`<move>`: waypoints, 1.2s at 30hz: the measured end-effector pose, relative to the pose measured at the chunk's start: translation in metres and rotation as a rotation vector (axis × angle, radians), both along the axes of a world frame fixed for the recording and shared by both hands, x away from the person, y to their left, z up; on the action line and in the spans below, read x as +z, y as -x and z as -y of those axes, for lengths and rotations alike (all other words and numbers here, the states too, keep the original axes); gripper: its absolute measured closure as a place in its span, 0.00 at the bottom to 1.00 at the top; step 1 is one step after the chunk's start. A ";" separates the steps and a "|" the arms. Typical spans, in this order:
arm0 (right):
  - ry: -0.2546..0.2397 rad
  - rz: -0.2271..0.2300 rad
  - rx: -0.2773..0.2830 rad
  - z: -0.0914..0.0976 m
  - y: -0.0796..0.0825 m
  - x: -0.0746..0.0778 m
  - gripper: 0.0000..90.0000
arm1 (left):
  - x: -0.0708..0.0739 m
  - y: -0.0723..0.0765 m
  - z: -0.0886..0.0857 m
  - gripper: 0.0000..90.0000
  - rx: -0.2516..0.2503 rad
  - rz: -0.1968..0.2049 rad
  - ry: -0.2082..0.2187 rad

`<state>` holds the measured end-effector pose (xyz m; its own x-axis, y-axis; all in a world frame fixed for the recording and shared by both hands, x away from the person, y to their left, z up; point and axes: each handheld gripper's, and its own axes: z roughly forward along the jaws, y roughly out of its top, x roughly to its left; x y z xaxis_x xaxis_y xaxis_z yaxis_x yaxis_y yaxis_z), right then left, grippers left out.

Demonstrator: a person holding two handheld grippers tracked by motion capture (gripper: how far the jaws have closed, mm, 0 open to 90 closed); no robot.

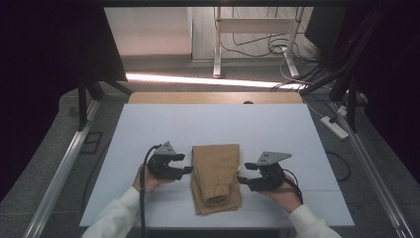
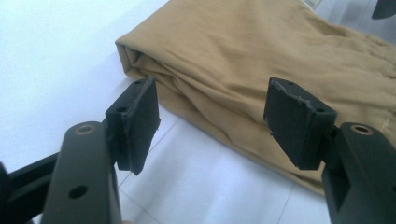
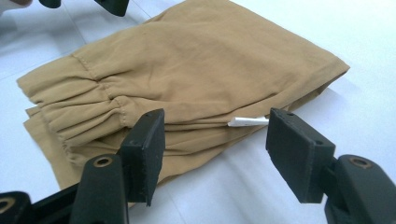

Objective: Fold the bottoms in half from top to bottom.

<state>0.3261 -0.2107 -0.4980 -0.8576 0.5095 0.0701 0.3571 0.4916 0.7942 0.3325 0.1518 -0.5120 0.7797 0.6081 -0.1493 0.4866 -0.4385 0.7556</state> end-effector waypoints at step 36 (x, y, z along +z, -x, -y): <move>-0.033 -0.021 -0.073 -0.018 -0.042 0.001 0.40 | 0.004 -0.034 0.008 0.36 0.116 -0.054 0.019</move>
<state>0.3683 -0.1928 -0.4972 -0.8163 0.5680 0.1052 0.4077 0.4376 0.8014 0.3667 0.1437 -0.5083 0.6947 0.6905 -0.2016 0.5733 -0.3622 0.7349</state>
